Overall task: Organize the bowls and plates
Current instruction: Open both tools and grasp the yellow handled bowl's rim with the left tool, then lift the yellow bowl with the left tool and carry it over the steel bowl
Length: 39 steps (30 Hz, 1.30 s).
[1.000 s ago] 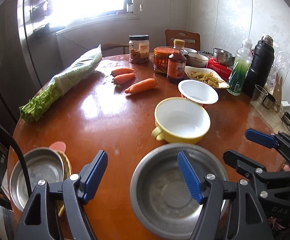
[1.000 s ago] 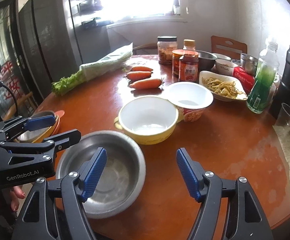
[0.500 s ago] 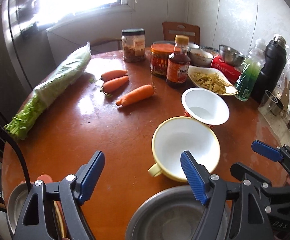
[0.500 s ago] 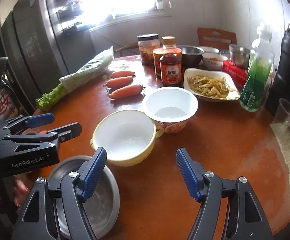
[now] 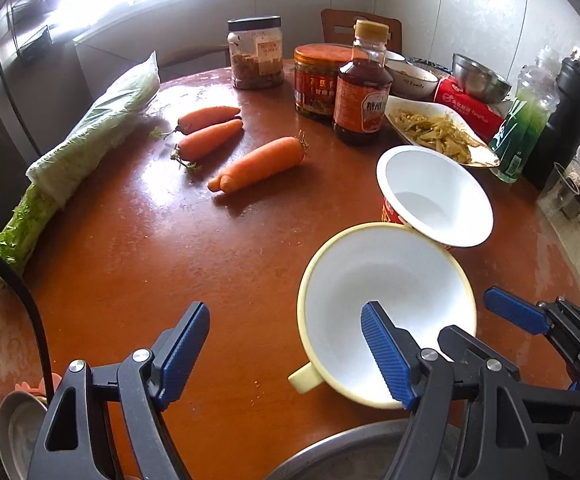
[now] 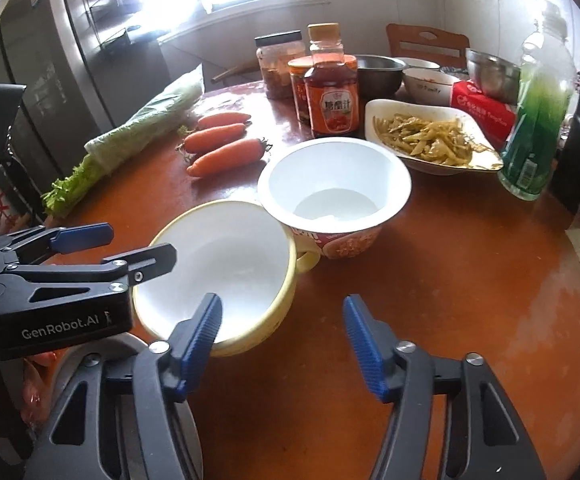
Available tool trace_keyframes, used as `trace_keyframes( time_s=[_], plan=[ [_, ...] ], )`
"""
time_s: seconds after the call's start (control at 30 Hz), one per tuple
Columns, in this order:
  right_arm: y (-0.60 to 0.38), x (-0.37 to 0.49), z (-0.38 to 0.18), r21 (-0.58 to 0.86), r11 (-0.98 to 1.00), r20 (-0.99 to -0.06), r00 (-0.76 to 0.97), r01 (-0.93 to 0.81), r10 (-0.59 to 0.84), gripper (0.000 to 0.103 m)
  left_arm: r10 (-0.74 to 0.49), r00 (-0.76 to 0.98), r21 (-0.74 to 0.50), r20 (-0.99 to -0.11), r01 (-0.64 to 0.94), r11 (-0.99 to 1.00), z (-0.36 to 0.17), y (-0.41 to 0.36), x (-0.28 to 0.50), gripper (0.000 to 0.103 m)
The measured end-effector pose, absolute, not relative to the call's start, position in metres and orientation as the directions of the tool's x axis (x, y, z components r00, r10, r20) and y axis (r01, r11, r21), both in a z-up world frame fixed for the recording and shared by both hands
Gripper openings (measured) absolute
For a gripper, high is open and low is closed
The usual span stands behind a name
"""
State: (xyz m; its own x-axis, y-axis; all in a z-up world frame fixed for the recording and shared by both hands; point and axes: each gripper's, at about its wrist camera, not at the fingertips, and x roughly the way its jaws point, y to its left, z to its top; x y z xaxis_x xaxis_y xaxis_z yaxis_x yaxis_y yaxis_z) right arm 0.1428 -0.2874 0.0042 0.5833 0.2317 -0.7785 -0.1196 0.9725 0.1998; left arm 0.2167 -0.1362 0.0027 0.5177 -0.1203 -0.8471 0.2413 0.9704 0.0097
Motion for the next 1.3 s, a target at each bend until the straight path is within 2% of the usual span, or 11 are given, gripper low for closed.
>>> trace_keyframes(
  time_s=[0.17,0.23,0.3,0.33,0.47,0.5,0.97,1.3],
  plan=[
    [-0.283,0.146,0.001,0.207,0.967,-0.773,0.581,-0.148,0.254,0.046,-0.135,0.505,-0.012,-0.853,0.238,0.971,-0.005,-0.136,0.222,0.076],
    [-0.281,0.146,0.001,0.219,0.963,-0.769,0.580,-0.158,0.270,0.041,-0.154,0.493,-0.033,-0.856,0.245,0.969,-0.008,-0.137,0.223,0.070],
    [-0.279,0.146,0.001,0.224,0.960,-0.767,0.578,-0.166,0.279,0.036,-0.173,0.479,-0.053,-0.861,0.254,0.966,-0.011,-0.138,0.224,0.058],
    [-0.278,0.146,0.001,0.222,0.960,-0.767,0.578,-0.170,0.280,0.036,-0.183,0.472,-0.064,-0.863,0.257,0.964,-0.012,-0.138,0.225,0.055],
    [-0.273,0.146,0.001,0.218,0.960,-0.767,0.576,-0.179,0.281,0.035,-0.211,0.447,-0.096,-0.869,0.266,0.959,-0.019,-0.138,0.224,0.030],
    [-0.272,0.147,0.001,0.218,0.959,-0.767,0.575,-0.181,0.283,0.035,-0.212,0.439,-0.097,-0.873,0.270,0.958,-0.021,-0.138,0.224,0.027],
    [-0.230,0.160,0.003,0.133,0.948,-0.774,0.568,-0.288,0.281,0.035,-0.120,0.495,-0.061,-0.861,0.134,0.989,-0.016,-0.104,0.224,0.026],
    [-0.220,0.158,0.034,0.089,0.939,-0.721,0.629,-0.332,0.290,0.035,-0.138,0.578,-0.089,-0.804,0.112,0.990,0.017,-0.092,0.213,0.026]
  ],
)
